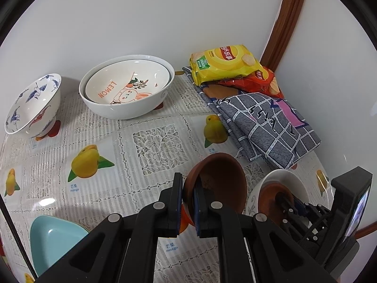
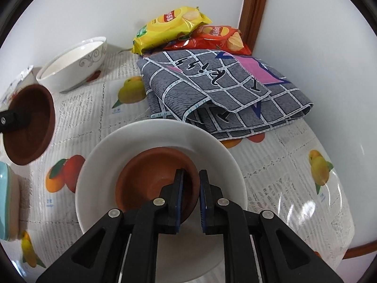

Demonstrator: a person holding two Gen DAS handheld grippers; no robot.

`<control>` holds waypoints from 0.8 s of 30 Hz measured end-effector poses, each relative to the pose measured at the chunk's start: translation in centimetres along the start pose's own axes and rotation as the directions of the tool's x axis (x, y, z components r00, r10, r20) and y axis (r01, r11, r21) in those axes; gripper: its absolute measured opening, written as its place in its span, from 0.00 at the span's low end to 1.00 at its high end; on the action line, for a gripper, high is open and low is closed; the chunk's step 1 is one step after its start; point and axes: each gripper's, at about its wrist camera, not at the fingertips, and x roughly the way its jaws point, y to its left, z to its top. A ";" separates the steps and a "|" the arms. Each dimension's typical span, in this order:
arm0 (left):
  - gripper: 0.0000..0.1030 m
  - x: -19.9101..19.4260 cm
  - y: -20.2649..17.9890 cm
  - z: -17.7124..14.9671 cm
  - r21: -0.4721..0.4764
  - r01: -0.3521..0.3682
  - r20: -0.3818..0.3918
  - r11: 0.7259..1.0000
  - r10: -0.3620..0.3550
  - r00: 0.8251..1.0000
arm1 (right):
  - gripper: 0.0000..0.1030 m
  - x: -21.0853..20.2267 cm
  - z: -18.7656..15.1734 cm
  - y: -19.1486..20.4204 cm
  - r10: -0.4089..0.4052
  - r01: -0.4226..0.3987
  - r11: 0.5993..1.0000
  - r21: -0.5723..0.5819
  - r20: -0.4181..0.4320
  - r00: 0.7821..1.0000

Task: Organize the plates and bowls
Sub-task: 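Lower the right tool's terracotta bowl into the white bowl and open it while the left tool holds its bowl, then lower the left tool's terracotta bowl onto the other one and open the left tool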

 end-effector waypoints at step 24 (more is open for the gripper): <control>0.08 -1.2 -0.9 -0.2 0.013 0.005 0.017 1.000 -0.005 1.000 | 0.25 -1.9 -0.1 -0.4 -0.013 0.013 1.000 -0.014 0.025 1.000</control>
